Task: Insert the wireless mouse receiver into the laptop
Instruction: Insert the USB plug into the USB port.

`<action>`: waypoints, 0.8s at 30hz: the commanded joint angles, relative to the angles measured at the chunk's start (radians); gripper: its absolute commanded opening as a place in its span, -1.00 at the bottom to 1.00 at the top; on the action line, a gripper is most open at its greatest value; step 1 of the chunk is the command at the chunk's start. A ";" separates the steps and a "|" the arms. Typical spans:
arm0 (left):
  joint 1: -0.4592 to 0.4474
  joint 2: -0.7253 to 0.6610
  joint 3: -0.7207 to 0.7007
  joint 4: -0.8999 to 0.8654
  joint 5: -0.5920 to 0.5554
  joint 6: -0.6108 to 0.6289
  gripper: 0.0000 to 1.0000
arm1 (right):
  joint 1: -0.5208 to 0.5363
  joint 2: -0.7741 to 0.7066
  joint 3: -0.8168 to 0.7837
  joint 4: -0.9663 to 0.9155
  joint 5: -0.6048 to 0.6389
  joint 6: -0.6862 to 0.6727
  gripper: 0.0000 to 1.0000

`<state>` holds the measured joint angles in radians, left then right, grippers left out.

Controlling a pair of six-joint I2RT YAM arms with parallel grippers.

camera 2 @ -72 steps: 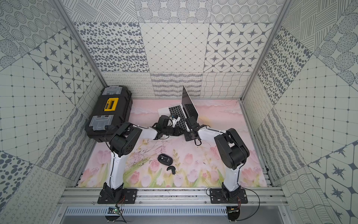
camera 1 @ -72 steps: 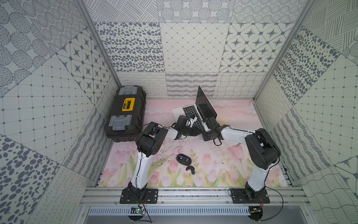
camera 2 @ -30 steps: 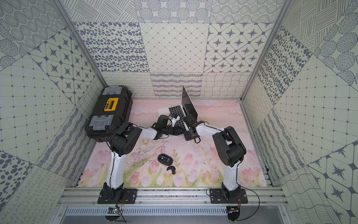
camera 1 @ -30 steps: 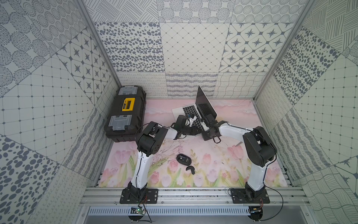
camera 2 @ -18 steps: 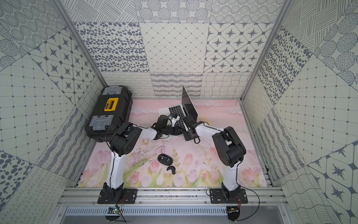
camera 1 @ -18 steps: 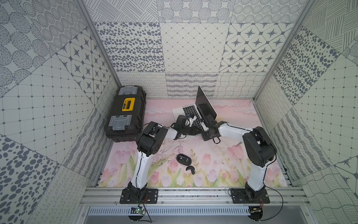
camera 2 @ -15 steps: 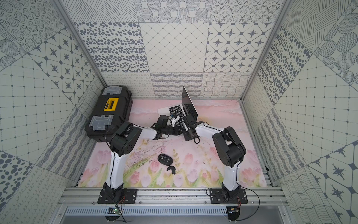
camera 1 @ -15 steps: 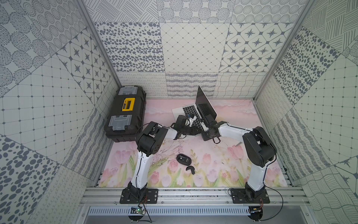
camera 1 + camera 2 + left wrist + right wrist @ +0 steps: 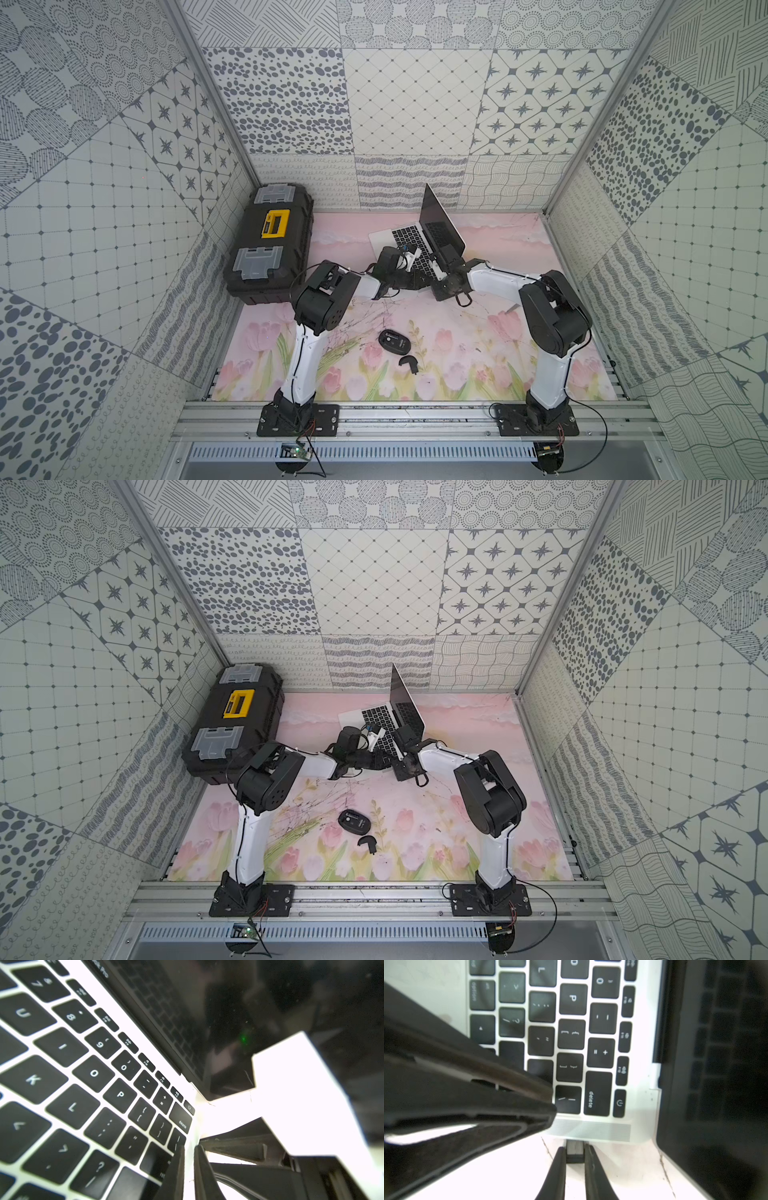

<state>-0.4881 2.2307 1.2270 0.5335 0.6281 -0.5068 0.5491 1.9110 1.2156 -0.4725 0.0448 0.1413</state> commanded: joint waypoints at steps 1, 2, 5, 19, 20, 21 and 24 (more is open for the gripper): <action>0.005 0.033 -0.018 -0.154 -0.053 0.013 -0.73 | 0.009 0.026 0.018 0.075 -0.013 -0.004 -0.69; 0.004 0.033 -0.018 -0.153 -0.053 0.013 -0.74 | 0.009 0.028 0.018 0.077 -0.012 -0.004 -0.69; 0.005 0.033 -0.020 -0.153 -0.054 0.012 -0.74 | 0.009 0.030 0.016 0.079 0.022 0.006 -0.70; 0.009 0.036 -0.021 -0.155 -0.056 0.010 -0.74 | -0.004 0.017 0.002 0.082 0.048 -0.004 -0.72; 0.009 0.036 -0.021 -0.156 -0.056 0.010 -0.74 | -0.001 0.021 0.008 0.084 0.037 -0.014 -0.72; 0.011 0.037 -0.020 -0.156 -0.055 0.011 -0.74 | -0.001 0.025 0.017 0.084 0.027 -0.021 -0.72; 0.010 0.042 -0.017 -0.159 -0.053 0.011 -0.75 | 0.004 0.038 0.037 0.091 -0.009 -0.036 -0.72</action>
<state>-0.4847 2.2333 1.2217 0.5529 0.6327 -0.5186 0.5533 1.9125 1.2163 -0.4702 0.0696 0.1421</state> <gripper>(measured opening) 0.129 0.187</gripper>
